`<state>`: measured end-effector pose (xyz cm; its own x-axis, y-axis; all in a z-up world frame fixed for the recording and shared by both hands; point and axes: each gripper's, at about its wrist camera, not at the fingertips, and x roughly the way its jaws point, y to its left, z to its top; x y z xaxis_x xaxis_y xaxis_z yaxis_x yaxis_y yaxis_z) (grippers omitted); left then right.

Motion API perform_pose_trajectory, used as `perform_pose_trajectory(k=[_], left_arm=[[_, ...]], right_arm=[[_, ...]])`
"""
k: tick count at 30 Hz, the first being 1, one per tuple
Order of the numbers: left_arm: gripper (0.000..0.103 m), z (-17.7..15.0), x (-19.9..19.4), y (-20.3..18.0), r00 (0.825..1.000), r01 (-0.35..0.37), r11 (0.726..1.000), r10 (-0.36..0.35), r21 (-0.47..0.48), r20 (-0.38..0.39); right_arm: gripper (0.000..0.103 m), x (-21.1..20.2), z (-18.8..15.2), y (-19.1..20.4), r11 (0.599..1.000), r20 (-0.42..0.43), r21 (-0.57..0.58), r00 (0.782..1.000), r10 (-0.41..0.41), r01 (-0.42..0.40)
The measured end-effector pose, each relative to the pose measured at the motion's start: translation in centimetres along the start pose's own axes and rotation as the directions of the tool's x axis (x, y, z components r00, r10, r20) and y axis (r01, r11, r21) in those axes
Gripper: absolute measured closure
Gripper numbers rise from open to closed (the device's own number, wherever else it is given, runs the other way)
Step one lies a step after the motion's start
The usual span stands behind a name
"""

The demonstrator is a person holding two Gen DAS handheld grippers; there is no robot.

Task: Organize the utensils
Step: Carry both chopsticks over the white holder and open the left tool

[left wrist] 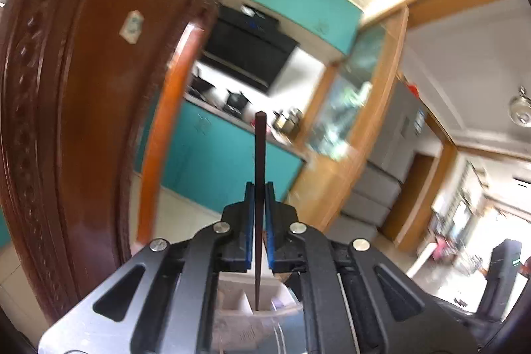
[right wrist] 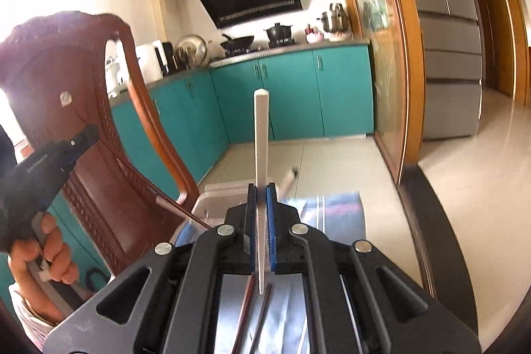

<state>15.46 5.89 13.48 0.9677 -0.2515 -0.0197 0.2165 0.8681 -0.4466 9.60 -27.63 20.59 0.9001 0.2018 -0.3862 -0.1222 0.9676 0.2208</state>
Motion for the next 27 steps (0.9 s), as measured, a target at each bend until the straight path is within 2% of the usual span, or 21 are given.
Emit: perform_pose_trajectory(k=[3,5,10,12,16,21,25,26,27], left_arm=[[0.096,-1.7,1.6,1.0,0.996,-0.087,0.996,0.087,0.008,-0.001],[0.096,-2.9,2.9,1.5,0.992,-0.117,0.993,0.118,0.031,-0.034],[0.096,-4.9,4.6,1.9,0.981,-0.155,0.984,0.164,0.09,-0.103],[0.096,-5.5,4.7,1.7,0.978,-0.153,0.983,0.166,0.103,-0.127],[0.096,-5.8,4.6,1.9,0.975,-0.153,0.981,0.169,0.115,-0.143],[0.096,-5.7,4.1,2.4,0.976,-0.147,0.984,0.161,0.101,-0.149],[0.086,-5.6,3.6,2.0,0.977,-0.14,0.983,0.156,0.116,-0.143],[0.083,-5.6,3.2,2.0,0.98,-0.129,0.985,0.144,0.114,-0.137],[0.078,-5.6,2.8,2.1,0.983,-0.117,0.987,0.131,0.109,-0.13]], right_arm=[[0.097,0.2,1.0,0.4,1.0,0.035,0.013,0.999,0.005,-0.005],[0.097,0.4,1.8,0.8,1.0,0.094,0.009,0.995,-0.012,0.012],[0.097,1.5,2.6,1.3,0.999,0.218,0.041,0.976,-0.021,0.012],[0.097,2.9,2.2,1.8,0.998,0.24,0.023,0.969,-0.054,0.05],[0.097,6.0,0.7,2.1,0.998,0.186,0.001,0.981,-0.058,0.059],[0.097,7.9,-1.1,1.6,0.998,0.127,-0.007,0.99,-0.059,0.061],[0.096,8.2,-1.5,1.3,0.998,0.093,0.005,0.994,-0.06,0.059],[0.094,8.0,-1.5,1.3,0.998,0.093,0.007,0.994,-0.065,0.064],[0.085,7.7,-1.5,1.2,0.998,0.091,0.008,0.994,-0.067,0.066]])
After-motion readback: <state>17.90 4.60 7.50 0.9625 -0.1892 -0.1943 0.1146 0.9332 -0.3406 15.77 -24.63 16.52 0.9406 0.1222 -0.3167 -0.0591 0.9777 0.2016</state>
